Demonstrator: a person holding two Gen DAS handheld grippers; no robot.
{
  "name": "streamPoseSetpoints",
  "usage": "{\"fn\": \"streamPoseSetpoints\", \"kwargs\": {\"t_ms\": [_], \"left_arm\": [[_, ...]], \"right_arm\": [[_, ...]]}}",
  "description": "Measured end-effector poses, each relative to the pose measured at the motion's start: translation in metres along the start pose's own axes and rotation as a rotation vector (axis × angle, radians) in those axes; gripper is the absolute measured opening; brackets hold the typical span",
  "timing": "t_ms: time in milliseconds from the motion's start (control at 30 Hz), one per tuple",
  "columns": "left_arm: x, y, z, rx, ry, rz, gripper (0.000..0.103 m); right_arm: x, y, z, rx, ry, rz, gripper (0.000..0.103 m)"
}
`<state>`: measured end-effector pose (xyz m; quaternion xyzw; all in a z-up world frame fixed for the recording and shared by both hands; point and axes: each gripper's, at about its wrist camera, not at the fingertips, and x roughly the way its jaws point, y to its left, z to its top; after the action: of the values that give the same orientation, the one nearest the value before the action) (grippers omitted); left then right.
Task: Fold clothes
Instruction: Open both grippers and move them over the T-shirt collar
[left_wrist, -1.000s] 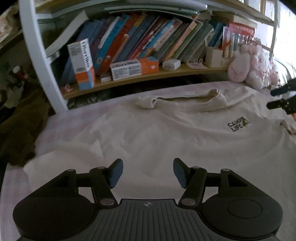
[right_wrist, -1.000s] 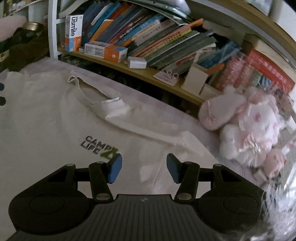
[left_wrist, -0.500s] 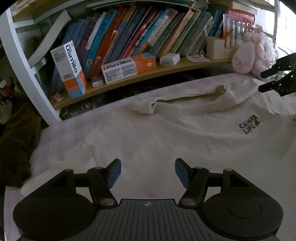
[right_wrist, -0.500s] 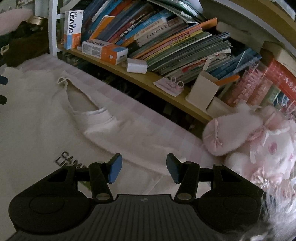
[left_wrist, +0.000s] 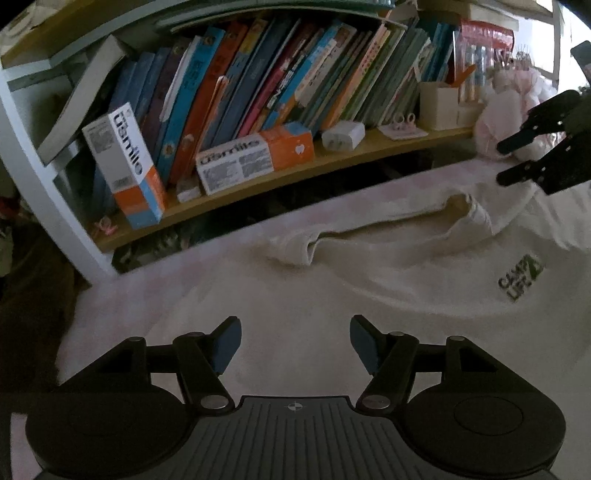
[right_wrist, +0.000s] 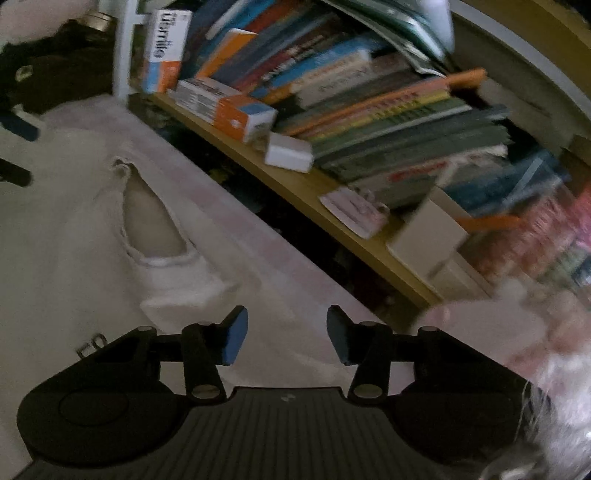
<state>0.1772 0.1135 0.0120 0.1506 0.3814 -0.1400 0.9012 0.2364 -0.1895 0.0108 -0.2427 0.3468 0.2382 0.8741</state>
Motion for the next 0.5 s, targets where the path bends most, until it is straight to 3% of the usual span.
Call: {"fn": "streamPoseSetpoints", "kwargs": {"t_ms": [233,333,500], "left_arm": [[0.008,-0.007,0.002,-0.016,-0.012,-0.03,0.067],[0.011,-0.009,0.001,-0.016,-0.01,-0.032,0.067],[0.014,-0.009,0.003,-0.024,-0.018,-0.037,0.067]], "right_arm": [[0.015,0.017,0.015,-0.034,-0.013,0.145,0.04],[0.023,0.016,0.024,0.069,-0.003,0.183,0.04],[0.049,0.022,0.042,0.154,0.111,0.198,0.04]]}}
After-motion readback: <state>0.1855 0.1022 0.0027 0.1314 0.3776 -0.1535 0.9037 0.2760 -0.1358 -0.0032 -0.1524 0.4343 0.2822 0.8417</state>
